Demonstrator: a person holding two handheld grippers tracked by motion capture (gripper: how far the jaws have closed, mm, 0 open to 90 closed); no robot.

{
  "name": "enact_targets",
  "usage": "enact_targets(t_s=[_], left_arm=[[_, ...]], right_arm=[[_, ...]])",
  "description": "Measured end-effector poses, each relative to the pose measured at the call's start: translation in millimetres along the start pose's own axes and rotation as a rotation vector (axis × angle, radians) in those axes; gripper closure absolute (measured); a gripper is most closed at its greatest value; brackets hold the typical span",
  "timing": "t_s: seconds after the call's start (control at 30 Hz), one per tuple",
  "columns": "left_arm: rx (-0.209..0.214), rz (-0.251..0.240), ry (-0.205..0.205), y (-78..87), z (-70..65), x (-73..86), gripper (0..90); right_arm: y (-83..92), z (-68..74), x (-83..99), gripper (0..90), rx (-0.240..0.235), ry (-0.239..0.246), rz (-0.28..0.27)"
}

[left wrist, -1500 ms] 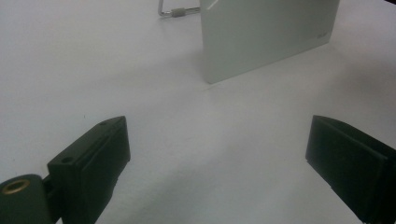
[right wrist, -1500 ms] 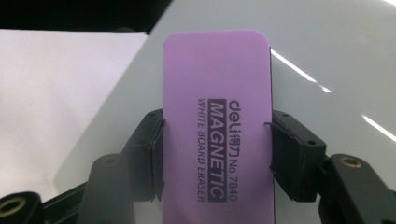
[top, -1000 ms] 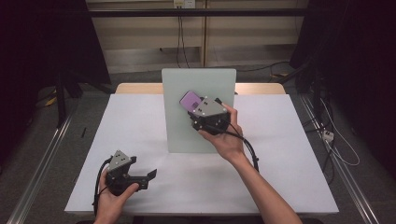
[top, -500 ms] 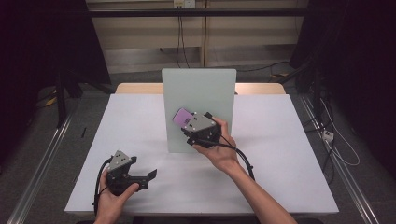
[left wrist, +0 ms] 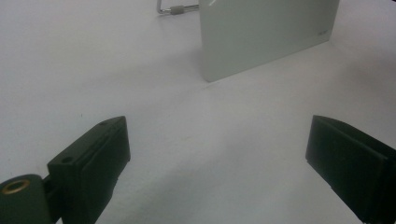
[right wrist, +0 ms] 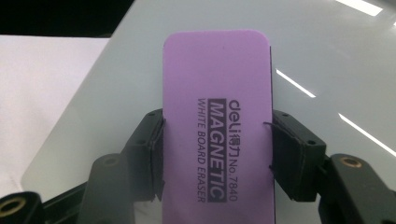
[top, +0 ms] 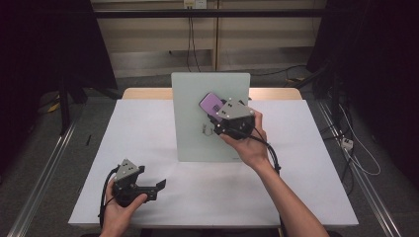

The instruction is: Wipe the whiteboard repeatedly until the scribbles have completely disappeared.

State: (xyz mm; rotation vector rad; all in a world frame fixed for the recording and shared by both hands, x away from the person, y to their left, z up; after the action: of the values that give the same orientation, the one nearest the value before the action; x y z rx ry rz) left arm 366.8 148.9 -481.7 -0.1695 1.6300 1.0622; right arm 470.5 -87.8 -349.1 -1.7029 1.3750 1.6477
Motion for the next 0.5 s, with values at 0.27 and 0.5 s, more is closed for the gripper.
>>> enact_targets(t_s=[0.27,0.5], left_arm=[[-0.001,-0.002,-0.002,0.5,-0.4,-0.3,6.4],[0.004,0.002,-0.002,-0.8,-1.5,0.0,6.4]], right_arm=[[-1.4,7.0,11.4,41.5,0.002,0.015,-0.004],[-3.9,22.5,35.0,41.6,-0.036,0.020,0.015]])
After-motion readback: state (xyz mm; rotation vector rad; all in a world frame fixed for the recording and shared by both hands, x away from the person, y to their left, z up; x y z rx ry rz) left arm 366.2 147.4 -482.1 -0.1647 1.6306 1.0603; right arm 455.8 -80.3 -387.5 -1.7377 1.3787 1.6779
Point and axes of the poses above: each handheld gripper's, and its own axes: y roughly backward along the jaws, x roughly out of its underside, z roughly to its left, the point moved 9 cm from there along -y, roughly forward along the jaws, and after that the axes turned 12 degrees about -y, right-handed, at the moved point
